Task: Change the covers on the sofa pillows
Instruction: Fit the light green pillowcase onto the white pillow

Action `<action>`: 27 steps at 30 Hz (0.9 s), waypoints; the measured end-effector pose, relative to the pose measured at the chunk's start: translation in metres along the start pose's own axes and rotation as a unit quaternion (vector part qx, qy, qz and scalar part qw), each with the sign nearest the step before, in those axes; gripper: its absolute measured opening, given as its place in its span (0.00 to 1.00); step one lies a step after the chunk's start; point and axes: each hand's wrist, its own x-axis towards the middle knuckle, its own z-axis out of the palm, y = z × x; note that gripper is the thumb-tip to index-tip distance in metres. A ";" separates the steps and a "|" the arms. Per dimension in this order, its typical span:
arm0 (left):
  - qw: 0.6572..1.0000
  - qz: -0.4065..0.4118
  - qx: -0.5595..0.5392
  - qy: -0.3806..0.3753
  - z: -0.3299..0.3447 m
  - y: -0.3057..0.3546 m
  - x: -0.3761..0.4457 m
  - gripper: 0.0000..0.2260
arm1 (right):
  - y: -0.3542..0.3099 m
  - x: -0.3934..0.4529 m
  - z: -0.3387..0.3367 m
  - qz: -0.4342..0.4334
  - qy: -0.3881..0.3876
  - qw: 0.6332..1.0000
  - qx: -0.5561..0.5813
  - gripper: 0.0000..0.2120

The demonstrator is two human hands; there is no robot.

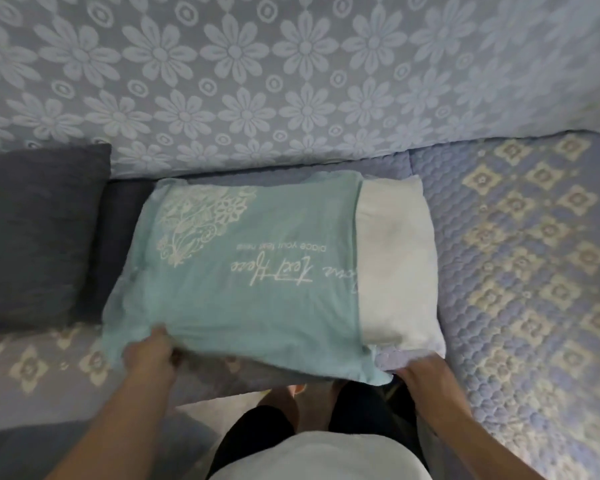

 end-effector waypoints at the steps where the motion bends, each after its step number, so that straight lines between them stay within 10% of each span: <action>1: 0.997 -0.019 0.068 -0.003 -0.008 -0.001 0.000 0.19 | 0.013 -0.009 -0.006 0.089 -0.033 0.995 -0.001 0.09; 6: 0.905 0.312 0.289 0.013 0.042 0.010 -0.083 0.05 | 0.066 0.046 -0.054 0.364 0.138 0.824 0.411 0.17; 10: 0.585 0.682 0.399 -0.184 0.142 -0.008 -0.173 0.07 | 0.070 0.143 -0.058 0.293 0.052 0.746 0.596 0.48; 12: 0.516 0.710 0.437 -0.196 0.191 -0.012 -0.199 0.12 | 0.073 0.167 -0.044 0.234 0.035 0.747 0.622 0.49; 16: 0.645 0.541 0.535 -0.075 0.234 0.004 -0.210 0.16 | 0.060 0.142 -0.065 0.194 0.026 0.735 0.649 0.41; 20: 0.682 0.412 0.598 -0.085 0.202 0.015 -0.213 0.17 | 0.057 0.114 -0.085 0.145 -0.125 0.689 0.699 0.30; 27: 0.709 0.364 0.596 -0.099 0.140 0.039 -0.245 0.11 | 0.025 0.098 -0.159 0.125 -0.064 0.746 0.651 0.10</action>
